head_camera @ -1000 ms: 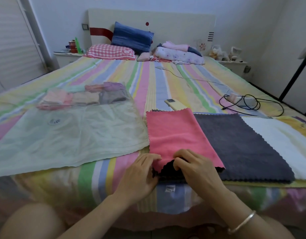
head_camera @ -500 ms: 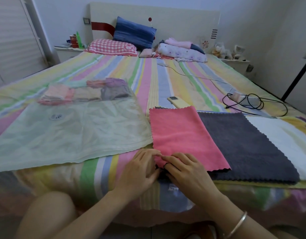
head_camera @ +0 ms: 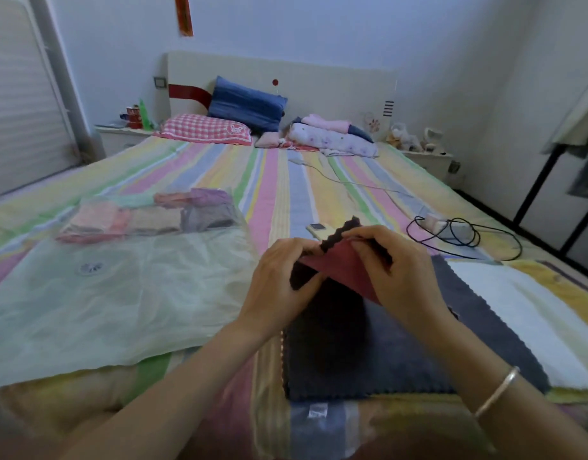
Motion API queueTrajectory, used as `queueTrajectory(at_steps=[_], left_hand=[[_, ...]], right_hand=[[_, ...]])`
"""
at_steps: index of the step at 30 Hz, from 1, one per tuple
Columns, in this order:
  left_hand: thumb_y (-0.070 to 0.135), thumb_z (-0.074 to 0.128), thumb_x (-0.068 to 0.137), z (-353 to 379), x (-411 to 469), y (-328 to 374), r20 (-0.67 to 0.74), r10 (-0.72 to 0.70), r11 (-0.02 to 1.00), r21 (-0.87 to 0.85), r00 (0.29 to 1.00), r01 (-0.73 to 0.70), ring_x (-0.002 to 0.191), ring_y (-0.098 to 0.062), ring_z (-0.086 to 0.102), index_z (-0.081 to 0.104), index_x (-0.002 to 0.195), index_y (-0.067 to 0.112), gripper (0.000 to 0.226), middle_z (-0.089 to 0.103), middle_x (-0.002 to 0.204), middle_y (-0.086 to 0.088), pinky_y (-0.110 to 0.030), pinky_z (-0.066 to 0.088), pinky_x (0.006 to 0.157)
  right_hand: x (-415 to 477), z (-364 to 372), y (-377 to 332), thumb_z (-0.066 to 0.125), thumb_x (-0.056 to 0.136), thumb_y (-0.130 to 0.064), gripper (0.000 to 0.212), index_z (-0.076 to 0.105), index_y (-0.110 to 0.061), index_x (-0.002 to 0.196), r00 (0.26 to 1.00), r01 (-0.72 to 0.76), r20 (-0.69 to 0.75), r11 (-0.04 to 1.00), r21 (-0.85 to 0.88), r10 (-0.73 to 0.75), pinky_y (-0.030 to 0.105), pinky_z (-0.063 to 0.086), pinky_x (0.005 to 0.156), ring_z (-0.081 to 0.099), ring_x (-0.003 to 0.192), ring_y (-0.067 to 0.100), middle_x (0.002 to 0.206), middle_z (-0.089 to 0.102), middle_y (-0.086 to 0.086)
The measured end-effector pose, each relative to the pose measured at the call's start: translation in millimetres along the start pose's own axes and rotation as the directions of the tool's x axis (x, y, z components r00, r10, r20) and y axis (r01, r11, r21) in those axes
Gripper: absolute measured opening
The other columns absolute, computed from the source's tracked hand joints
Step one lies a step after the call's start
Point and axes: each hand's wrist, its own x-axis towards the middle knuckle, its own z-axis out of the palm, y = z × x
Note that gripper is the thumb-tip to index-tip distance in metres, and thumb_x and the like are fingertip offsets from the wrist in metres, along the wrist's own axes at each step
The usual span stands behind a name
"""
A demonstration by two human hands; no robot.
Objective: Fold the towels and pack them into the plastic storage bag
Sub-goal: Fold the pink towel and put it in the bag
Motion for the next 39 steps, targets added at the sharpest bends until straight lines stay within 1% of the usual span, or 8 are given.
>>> queueTrajectory(at_steps=[3,7,14,20,27,33,37,39], left_hand=[[0.027,0.065,0.077,-0.2,15.5,5.9,-0.015,-0.016,0.997,-0.072,1.000,0.015,0.104,-0.009,0.060,0.062,0.102,0.019,0.026,0.063,0.105,0.015,-0.030,0.047,0.091],[0.032,0.067,0.078,-0.7,29.1,9.2,0.024,-0.003,0.995,-0.099,1.000,0.005,0.101,-0.009,0.060,0.062,0.098,0.022,0.023,0.063,0.100,0.015,-0.032,0.048,0.090],[0.053,0.067,0.071,-3.0,32.0,-12.0,0.132,-0.058,0.997,-0.049,0.990,0.065,0.069,-0.007,0.052,0.053,0.080,0.036,0.023,0.055,0.075,0.011,-0.028,0.043,0.064],[0.055,0.066,0.073,-13.6,9.6,-40.9,0.185,-0.144,0.987,-0.049,0.972,0.156,0.054,-0.005,0.035,0.057,0.067,0.014,0.043,0.041,0.056,0.011,-0.027,0.033,0.055],[0.033,0.079,0.077,-47.9,-13.4,-42.1,0.243,-0.251,0.947,-0.139,0.937,0.290,0.071,-0.013,0.063,0.070,0.076,0.021,0.015,0.067,0.073,0.005,-0.035,0.053,0.076],[0.030,0.075,0.074,-79.0,2.3,-2.5,0.156,-0.256,0.921,-0.261,0.954,0.290,0.060,-0.010,0.057,0.070,0.069,0.024,0.009,0.063,0.063,0.003,-0.023,0.049,0.061],[0.026,0.076,0.069,-92.5,16.7,16.7,0.079,-0.277,0.902,-0.323,0.958,0.287,0.053,-0.008,0.055,0.071,0.067,0.016,0.011,0.062,0.059,0.001,-0.019,0.047,0.053],[0.028,0.076,0.068,-94.0,23.4,22.3,0.074,-0.283,0.898,-0.330,0.956,0.291,0.058,-0.009,0.059,0.072,0.070,0.017,0.011,0.065,0.064,-0.005,-0.019,0.050,0.057]], right_hand=[[17.2,-14.4,-1.7,0.061,0.091,-0.011,0.017,0.070,-0.022,0.099,1.000,-0.015,0.006,1.000,0.018,0.015,0.006,0.043,0.079,0.062,0.088,-0.002,0.093,0.068,-0.017],[30.8,-28.4,-5.7,0.061,0.091,-0.011,0.017,0.071,-0.021,0.099,1.000,-0.005,0.019,0.999,0.042,0.004,0.010,0.046,0.078,0.063,0.088,-0.003,0.094,0.070,-0.016],[47.6,-41.6,-13.4,0.061,0.091,-0.010,0.017,0.071,-0.022,0.098,1.000,-0.013,-0.005,0.993,0.115,0.013,0.014,0.047,0.084,0.063,0.093,-0.003,0.097,0.070,-0.018],[63.5,-64.2,-12.6,0.060,0.092,-0.013,0.017,0.071,-0.024,0.099,0.991,-0.030,-0.127,0.995,0.094,0.042,0.016,0.047,0.086,0.063,0.094,-0.001,0.097,0.068,-0.018],[50.7,-90.1,15.3,0.058,0.093,-0.019,0.018,0.069,-0.033,0.098,0.947,-0.248,-0.176,0.961,0.123,0.267,0.016,0.047,0.085,0.062,0.093,-0.003,0.097,0.066,-0.023],[20.5,-101.6,37.4,0.065,0.089,-0.028,0.011,0.075,-0.032,0.088,0.847,-0.421,-0.141,0.809,0.410,0.512,0.034,0.050,0.086,0.063,0.085,0.008,0.091,0.072,-0.007],[2.9,-113.5,43.9,0.074,0.055,-0.065,0.061,0.074,-0.023,0.099,0.816,-0.434,-0.116,0.733,0.524,0.567,0.024,0.055,0.082,0.065,0.087,0.009,0.096,0.073,-0.004],[1.0,-118.1,42.8,0.072,0.069,-0.051,0.031,0.075,-0.030,0.090,0.803,-0.439,-0.125,0.720,0.538,0.583,0.026,0.054,0.081,0.064,0.085,0.006,0.090,0.073,-0.009]])
